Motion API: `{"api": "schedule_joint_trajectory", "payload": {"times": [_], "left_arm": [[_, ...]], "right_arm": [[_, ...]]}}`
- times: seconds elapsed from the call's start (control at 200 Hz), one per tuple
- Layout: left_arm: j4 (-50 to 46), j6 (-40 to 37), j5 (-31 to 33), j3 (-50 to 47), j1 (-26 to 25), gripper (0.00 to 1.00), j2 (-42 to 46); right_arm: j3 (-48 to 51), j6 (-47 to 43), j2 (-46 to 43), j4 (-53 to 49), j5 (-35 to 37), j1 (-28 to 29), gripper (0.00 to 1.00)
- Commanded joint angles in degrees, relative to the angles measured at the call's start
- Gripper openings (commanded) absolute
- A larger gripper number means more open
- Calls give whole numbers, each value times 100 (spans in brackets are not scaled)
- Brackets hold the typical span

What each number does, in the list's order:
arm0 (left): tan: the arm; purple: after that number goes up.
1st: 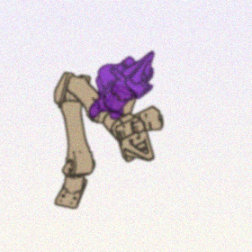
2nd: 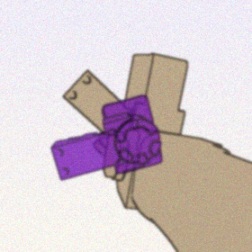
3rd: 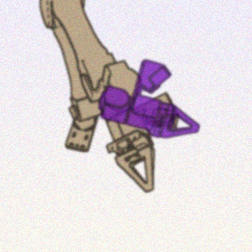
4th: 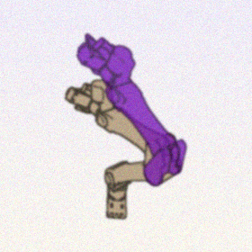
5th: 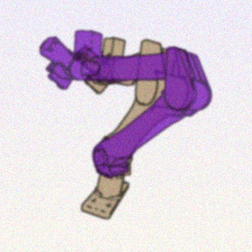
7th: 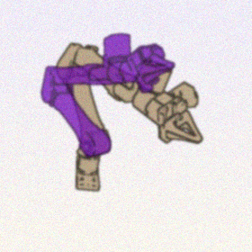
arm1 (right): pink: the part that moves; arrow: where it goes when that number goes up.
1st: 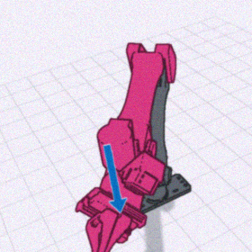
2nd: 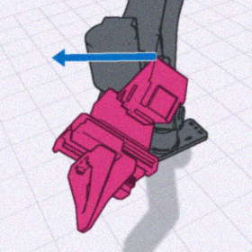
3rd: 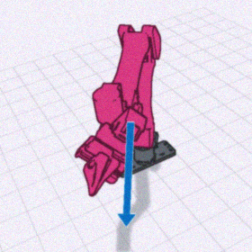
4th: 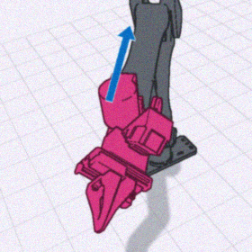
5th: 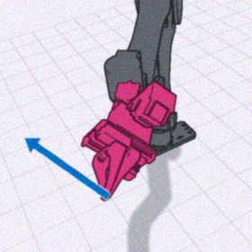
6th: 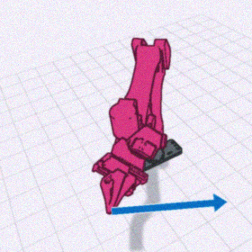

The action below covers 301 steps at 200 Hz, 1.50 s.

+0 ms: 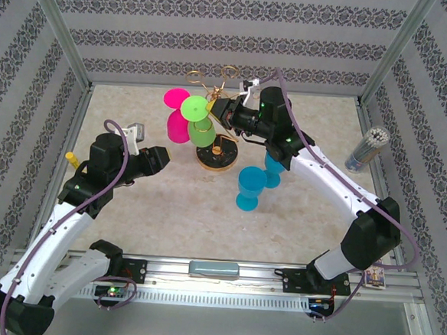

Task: Take the wine glass off the wine glass rack

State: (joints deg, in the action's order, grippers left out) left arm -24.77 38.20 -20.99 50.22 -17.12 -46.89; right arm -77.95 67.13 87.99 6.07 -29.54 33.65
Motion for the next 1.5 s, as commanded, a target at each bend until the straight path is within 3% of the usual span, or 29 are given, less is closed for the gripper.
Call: {"api": "schedule_joint_trajectory", "payload": {"times": [0.0, 1.499], "left_arm": [[140, 89, -49, -61, 80, 36, 93], [-587, 293, 379, -26, 83, 39, 551]], "right_arm": [[-151, -156, -61, 54, -131, 80, 0], [148, -620, -521, -425, -373, 379, 0]]}}
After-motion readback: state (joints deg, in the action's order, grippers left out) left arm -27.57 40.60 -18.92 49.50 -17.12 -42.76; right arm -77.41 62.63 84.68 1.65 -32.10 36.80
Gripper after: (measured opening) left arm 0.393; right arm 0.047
